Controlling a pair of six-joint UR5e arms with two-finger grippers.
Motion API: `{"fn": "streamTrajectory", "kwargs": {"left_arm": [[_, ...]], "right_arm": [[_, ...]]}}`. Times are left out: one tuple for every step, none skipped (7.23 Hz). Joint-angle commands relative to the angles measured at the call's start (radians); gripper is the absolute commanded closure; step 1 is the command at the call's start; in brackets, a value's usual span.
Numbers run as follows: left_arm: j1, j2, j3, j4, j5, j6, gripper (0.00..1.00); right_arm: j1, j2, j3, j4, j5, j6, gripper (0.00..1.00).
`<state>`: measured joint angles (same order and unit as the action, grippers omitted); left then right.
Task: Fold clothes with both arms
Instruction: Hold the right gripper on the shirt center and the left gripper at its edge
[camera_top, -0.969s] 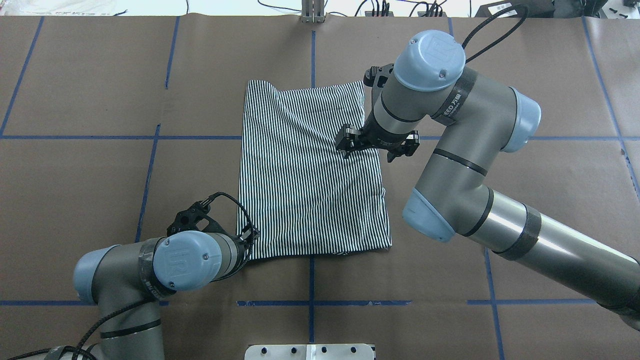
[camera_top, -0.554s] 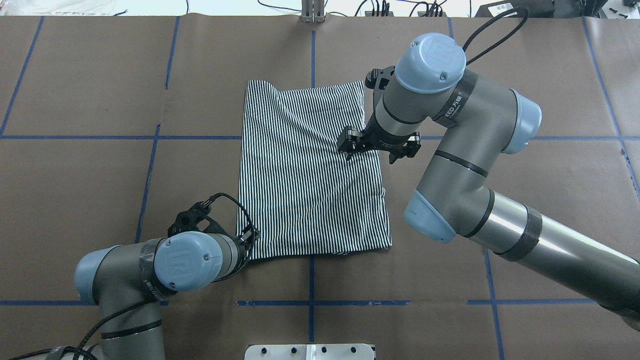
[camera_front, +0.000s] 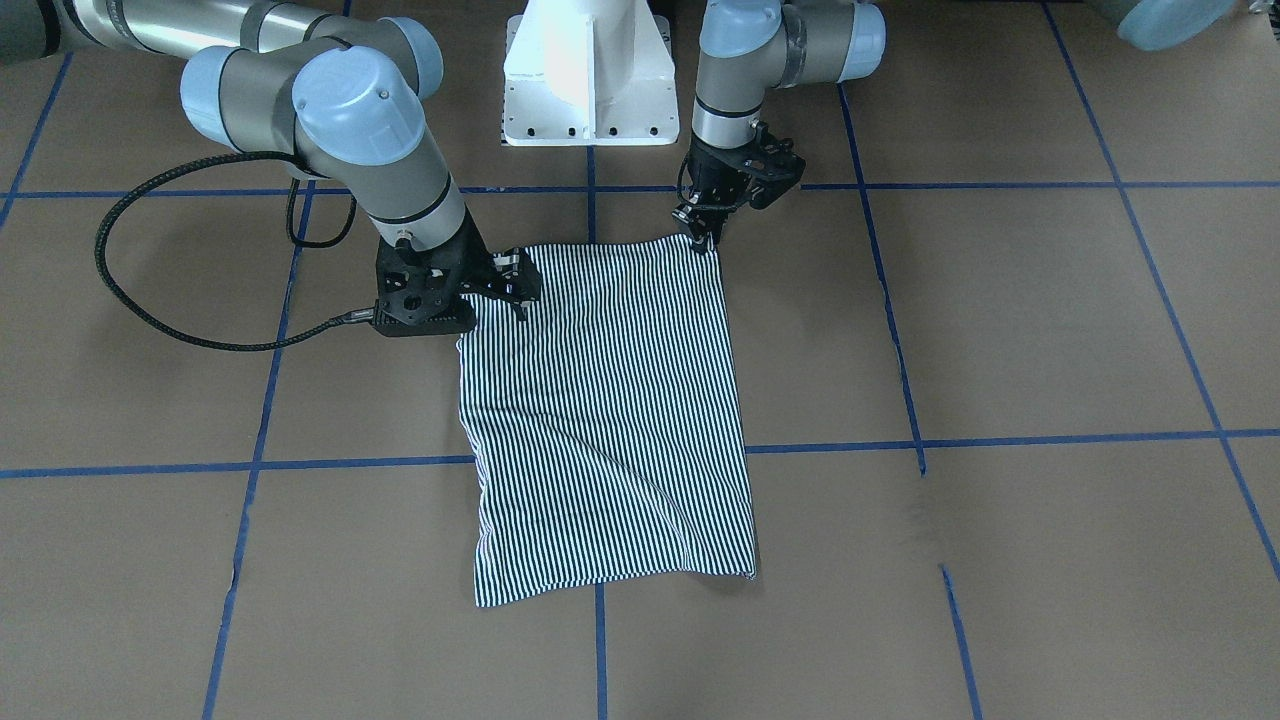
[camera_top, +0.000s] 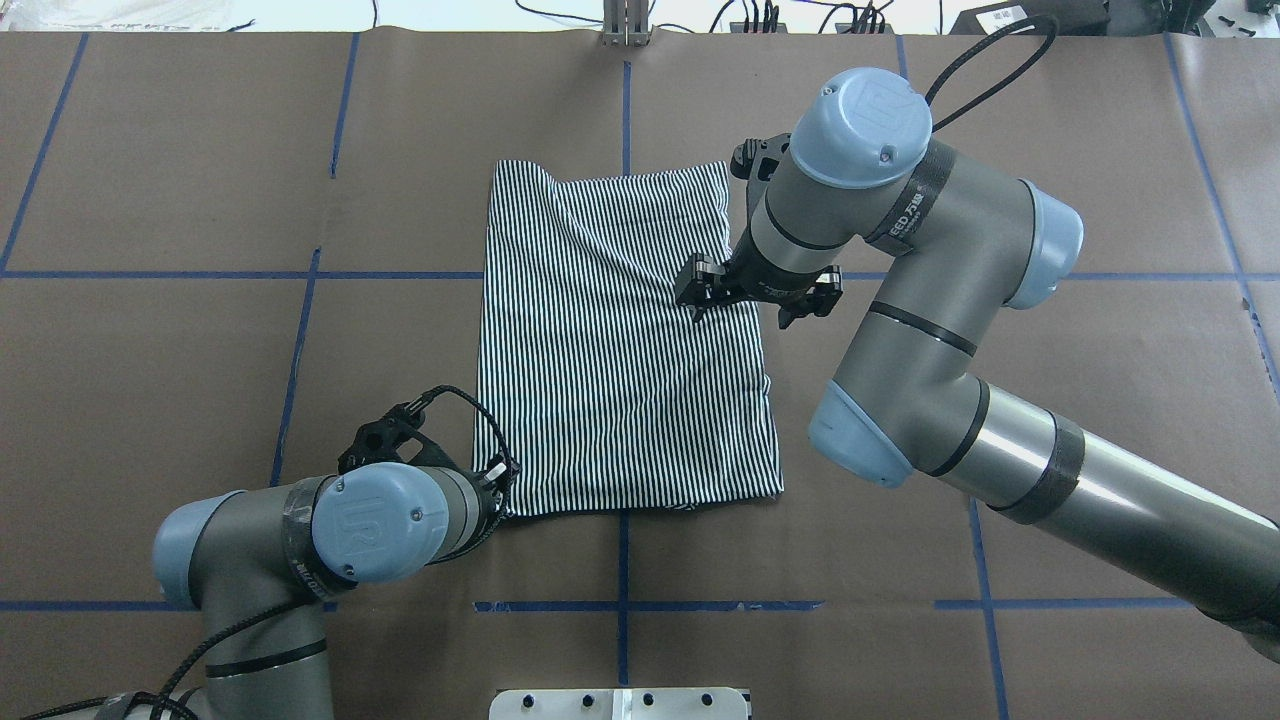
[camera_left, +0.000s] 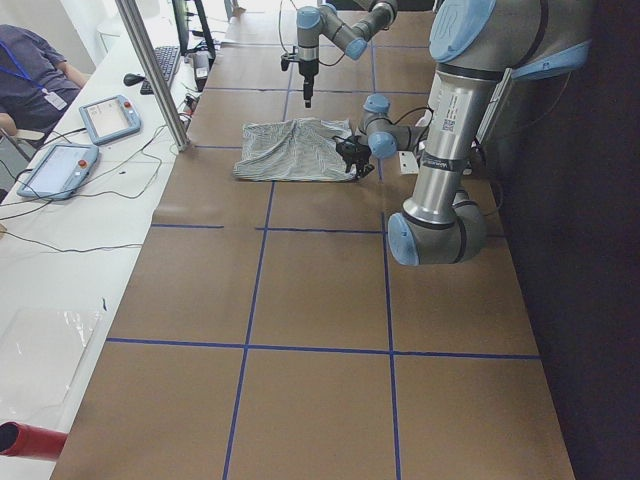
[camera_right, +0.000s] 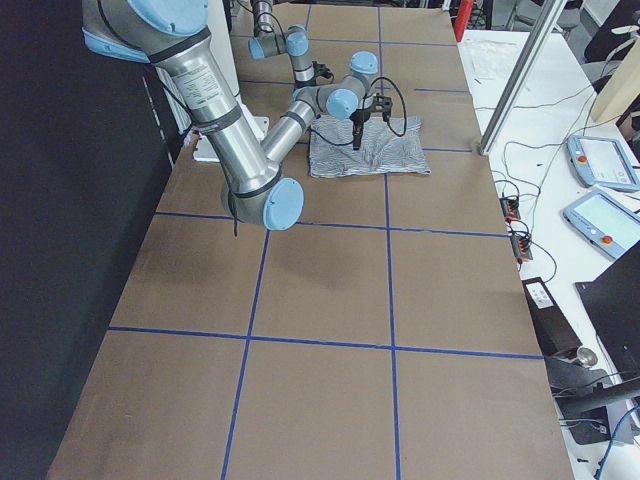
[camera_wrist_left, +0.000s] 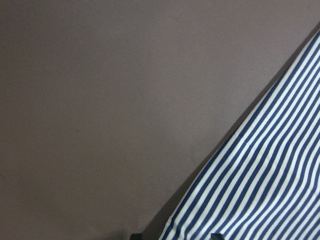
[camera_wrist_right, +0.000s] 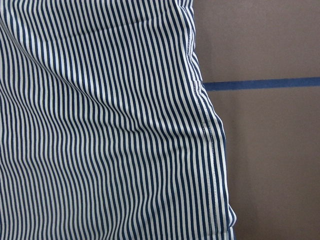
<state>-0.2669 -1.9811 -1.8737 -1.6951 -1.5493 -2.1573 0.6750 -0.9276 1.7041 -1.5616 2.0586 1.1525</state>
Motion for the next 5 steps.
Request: {"fn": "streamTrajectory", "kwargs": {"left_arm": [[0.000, -0.002, -0.011, 0.000, -0.003, 0.013, 1.00], [-0.001, -0.002, -0.015, 0.000, -0.003, 0.019, 1.00], [-0.009, 0.001, -0.043, 0.000, -0.005, 0.043, 1.00], [-0.011, 0.002, -0.059, 0.000, -0.005, 0.107, 1.00], [-0.011, 0.005, -0.055, -0.002, -0.005, 0.161, 1.00]], "right_arm": [[0.000, -0.005, 0.002, 0.000, 0.000, 0.003, 0.00], [0.000, -0.010, 0.005, 0.000, 0.000, 0.007, 0.00], [0.000, -0.011, 0.008, 0.000, 0.000, 0.013, 0.00], [-0.009, -0.045, 0.041, 0.009, -0.002, 0.083, 0.00], [-0.031, -0.095, 0.061, 0.123, -0.002, 0.217, 0.00]]}}
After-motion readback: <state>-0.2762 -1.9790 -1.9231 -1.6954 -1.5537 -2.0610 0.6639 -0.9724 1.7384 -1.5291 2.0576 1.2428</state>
